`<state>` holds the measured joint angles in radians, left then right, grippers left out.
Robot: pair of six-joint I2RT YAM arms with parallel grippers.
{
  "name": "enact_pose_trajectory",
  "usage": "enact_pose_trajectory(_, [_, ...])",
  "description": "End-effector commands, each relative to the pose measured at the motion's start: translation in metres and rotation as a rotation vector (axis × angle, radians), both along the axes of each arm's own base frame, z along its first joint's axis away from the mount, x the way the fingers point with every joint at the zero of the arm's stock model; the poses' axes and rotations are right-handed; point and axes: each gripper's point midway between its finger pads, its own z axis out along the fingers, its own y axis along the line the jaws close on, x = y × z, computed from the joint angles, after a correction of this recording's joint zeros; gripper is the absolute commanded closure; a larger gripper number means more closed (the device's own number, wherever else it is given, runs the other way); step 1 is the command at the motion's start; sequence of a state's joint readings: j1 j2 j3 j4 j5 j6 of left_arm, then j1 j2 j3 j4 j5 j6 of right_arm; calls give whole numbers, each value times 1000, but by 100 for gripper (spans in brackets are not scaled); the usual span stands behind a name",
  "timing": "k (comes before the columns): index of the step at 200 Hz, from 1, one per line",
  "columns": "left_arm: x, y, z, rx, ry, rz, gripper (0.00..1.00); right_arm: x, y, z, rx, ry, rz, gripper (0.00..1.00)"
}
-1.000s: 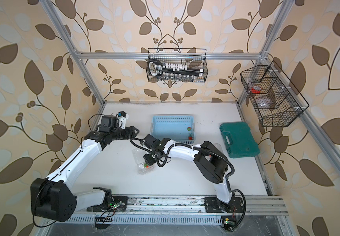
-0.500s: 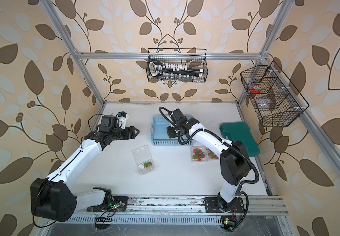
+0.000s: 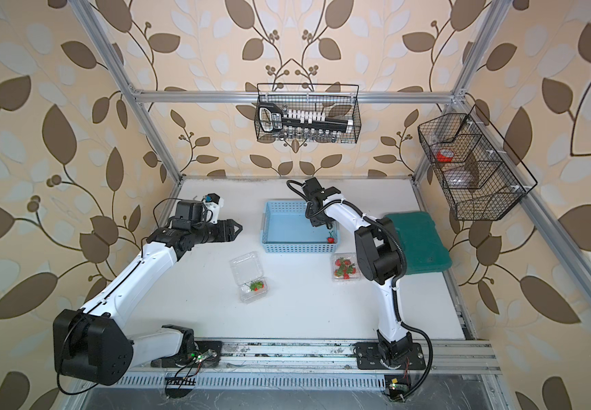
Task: Pack strawberries into containers
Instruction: Pick up the strawberry from the basket.
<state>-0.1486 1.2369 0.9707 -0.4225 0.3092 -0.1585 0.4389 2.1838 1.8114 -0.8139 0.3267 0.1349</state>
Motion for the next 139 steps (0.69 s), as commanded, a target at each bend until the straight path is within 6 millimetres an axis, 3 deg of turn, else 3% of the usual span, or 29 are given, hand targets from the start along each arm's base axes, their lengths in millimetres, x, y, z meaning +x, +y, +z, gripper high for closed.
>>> enact_pose_trajectory(1, [6, 1, 15, -8, -44, -6, 29, 1, -8, -8, -64, 33, -3, 57])
enact_pose_trajectory(139, [5, 0, 13, -10, -39, -10, 29, 3, -22, -47, -29, 80, -128, 67])
